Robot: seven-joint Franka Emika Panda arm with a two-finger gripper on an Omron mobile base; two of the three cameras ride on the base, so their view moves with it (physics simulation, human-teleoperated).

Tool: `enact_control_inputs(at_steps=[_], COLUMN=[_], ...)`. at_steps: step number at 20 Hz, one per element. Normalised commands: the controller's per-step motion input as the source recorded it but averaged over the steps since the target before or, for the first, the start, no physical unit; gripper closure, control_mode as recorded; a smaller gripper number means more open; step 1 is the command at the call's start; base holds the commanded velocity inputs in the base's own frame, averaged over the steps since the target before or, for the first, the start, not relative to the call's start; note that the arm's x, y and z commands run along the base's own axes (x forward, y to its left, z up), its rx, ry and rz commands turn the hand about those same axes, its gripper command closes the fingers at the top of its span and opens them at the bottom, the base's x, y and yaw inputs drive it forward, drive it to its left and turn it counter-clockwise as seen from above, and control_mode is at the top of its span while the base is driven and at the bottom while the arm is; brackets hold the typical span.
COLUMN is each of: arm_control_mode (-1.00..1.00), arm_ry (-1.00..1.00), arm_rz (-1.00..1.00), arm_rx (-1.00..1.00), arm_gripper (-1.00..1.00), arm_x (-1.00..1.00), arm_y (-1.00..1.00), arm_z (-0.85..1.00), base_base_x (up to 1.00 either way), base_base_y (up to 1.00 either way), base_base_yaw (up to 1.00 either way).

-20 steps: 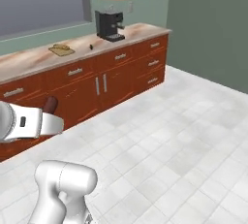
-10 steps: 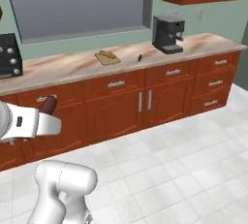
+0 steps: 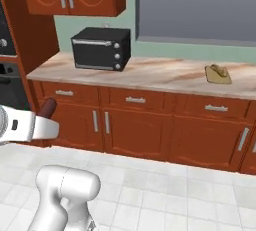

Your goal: Retrieve the sausage and cheese from the fridge and place them on the cutting board on the counter.

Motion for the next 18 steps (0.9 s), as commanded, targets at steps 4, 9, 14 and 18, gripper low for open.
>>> enact_control_inputs(at_steps=[4,9,14,18], arm_control_mode=[1.0,1.0,1.0,1.0], arm_ry=[0.0,0.0,0.0,0.0], arm_rz=[0.0,0.0,0.0,0.0], arm_rx=[0.0,0.0,0.0,0.0], arm_gripper=[1.0,1.0,1.0,1.0], arm_x=[0.0,0.0,0.0,0.0], arm_y=[0.0,0.0,0.0,0.0], arm_z=[0.0,0.0,0.0,0.0], base_base_x=[-0.2,-0.3,0.0,0.12], base_base_y=[-1.0,-1.0,-1.0,-0.87], base_base_yaw=[0.5,0.2,-0.13,-0.4])
